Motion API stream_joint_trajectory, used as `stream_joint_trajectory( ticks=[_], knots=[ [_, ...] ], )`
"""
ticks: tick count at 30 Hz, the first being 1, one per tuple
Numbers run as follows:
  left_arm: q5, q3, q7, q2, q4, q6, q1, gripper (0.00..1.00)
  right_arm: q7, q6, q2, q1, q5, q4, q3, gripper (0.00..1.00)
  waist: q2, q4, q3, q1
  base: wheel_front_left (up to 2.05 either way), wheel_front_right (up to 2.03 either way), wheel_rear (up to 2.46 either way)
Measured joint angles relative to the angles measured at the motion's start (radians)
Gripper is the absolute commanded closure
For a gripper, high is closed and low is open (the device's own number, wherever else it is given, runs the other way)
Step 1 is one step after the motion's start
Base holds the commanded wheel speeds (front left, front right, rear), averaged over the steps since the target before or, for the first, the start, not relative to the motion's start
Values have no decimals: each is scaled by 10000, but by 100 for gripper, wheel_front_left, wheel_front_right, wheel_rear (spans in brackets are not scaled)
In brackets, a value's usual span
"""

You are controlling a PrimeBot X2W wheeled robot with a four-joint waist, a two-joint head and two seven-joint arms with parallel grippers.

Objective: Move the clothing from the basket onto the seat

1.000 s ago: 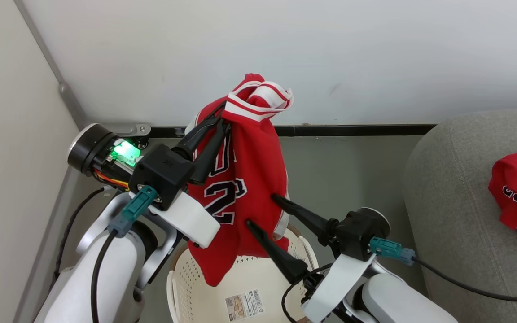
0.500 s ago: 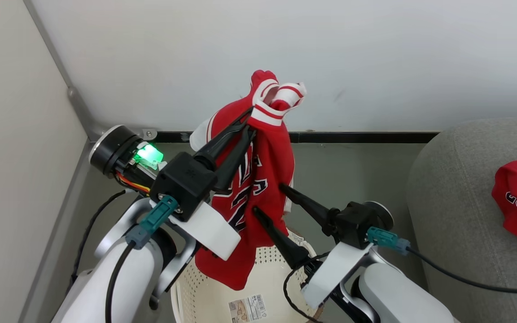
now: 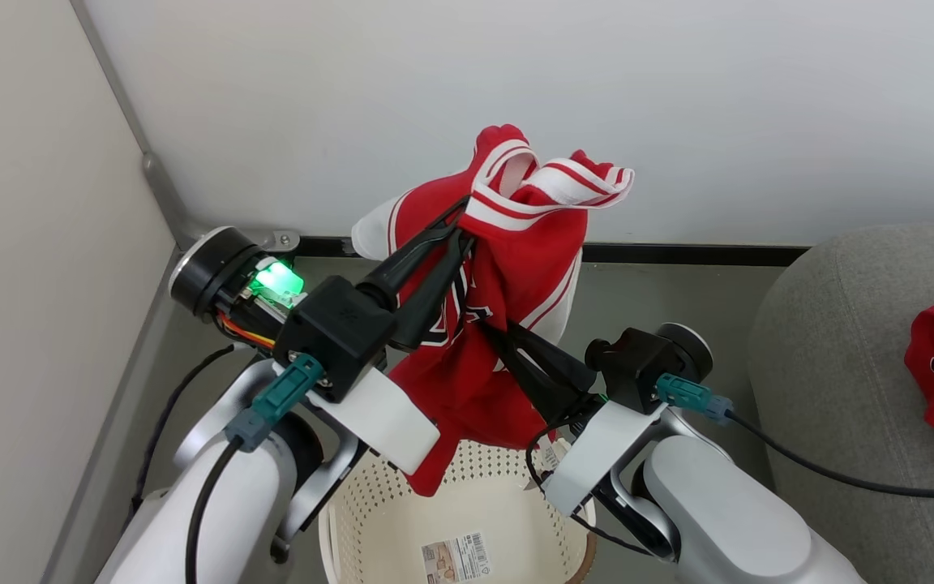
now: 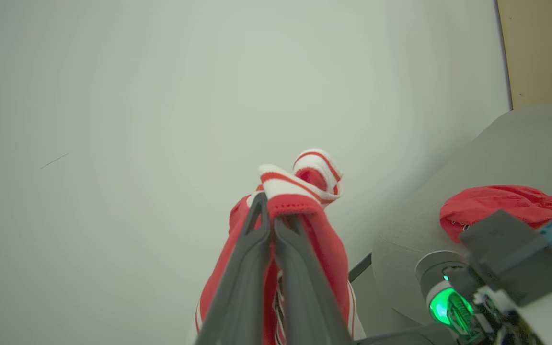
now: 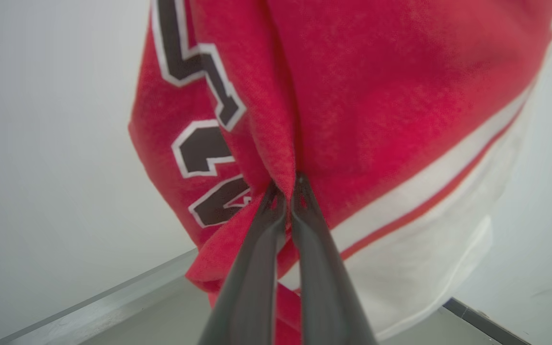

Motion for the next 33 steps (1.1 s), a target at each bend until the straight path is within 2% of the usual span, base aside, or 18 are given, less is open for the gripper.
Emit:
stream_joint_trajectory(
  ticks=[13, 20, 33],
  knots=[
    [-286, 780, 88, 397, 564, 165, 277, 100, -217, 0, -10, -17, 207, -50, 151, 100, 0, -256, 99, 0, 0, 0, 0],
    [-558, 955, -107, 443, 1005, 232, 684, 100, -265, 0, -606, 117, 276, -671, 196, 100, 0, -494, 150, 0, 0, 0, 0],
    [-905, 934, -984, 393, 1475, 217, 1345, 100, -357, 0, -1616, 247, 633, -1967, -1099, 100, 0, -972, 179, 0, 0, 0, 0]
  ],
)
